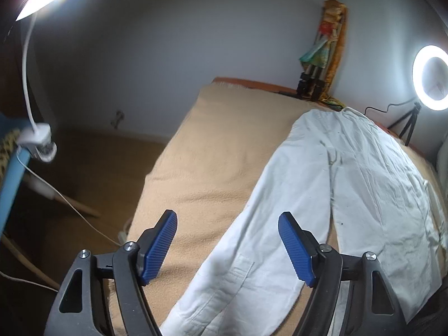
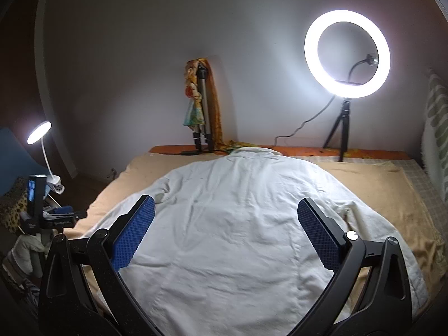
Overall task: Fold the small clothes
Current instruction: 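Grasp the white shirt's sleeve cuff with the left tool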
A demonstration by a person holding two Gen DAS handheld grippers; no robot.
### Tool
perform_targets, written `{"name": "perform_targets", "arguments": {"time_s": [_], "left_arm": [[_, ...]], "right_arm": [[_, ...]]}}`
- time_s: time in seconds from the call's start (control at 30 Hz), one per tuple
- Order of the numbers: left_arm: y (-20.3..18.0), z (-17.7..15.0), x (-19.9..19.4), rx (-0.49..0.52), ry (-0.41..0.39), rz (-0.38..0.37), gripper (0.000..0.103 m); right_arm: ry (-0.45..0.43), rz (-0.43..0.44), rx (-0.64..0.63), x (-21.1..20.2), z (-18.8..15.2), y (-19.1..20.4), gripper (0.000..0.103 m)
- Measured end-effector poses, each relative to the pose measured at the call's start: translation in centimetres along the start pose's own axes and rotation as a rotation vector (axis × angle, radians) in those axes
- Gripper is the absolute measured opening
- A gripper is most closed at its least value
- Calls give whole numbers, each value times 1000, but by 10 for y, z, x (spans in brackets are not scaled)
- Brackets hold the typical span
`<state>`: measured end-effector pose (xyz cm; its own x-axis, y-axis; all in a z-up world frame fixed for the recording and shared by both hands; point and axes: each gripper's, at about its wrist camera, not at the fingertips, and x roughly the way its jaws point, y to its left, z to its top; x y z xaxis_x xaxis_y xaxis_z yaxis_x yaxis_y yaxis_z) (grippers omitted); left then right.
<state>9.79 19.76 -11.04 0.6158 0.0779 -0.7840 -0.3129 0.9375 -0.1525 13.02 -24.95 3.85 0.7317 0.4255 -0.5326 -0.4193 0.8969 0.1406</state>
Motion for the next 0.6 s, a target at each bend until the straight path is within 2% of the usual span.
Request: {"name": "perform_targets", "arguments": {"time_s": [0.13,0.27,0.33,0.5,0.53,0.6], "left_arm": [[9,1,25,-32,71,-47,71],[10,0,48,-53,128,-82,62],[10,2,58,-58,149,-81,48],[3,7,75,-56,178,-120,31],[2,7,77,-53,180,-130,20],[-1,9,80,-63,174,-167,5]], "right_arm": [[24,62,43,32,0,3,101],[109,96,66,64,-11,-1,91],[144,102,78,75,-17,-5,91],[183,129,92,83,-23,-10,91],[184,127,84,82,-23,-9,91],[186,124,69,82,-24,-7,91]]}}
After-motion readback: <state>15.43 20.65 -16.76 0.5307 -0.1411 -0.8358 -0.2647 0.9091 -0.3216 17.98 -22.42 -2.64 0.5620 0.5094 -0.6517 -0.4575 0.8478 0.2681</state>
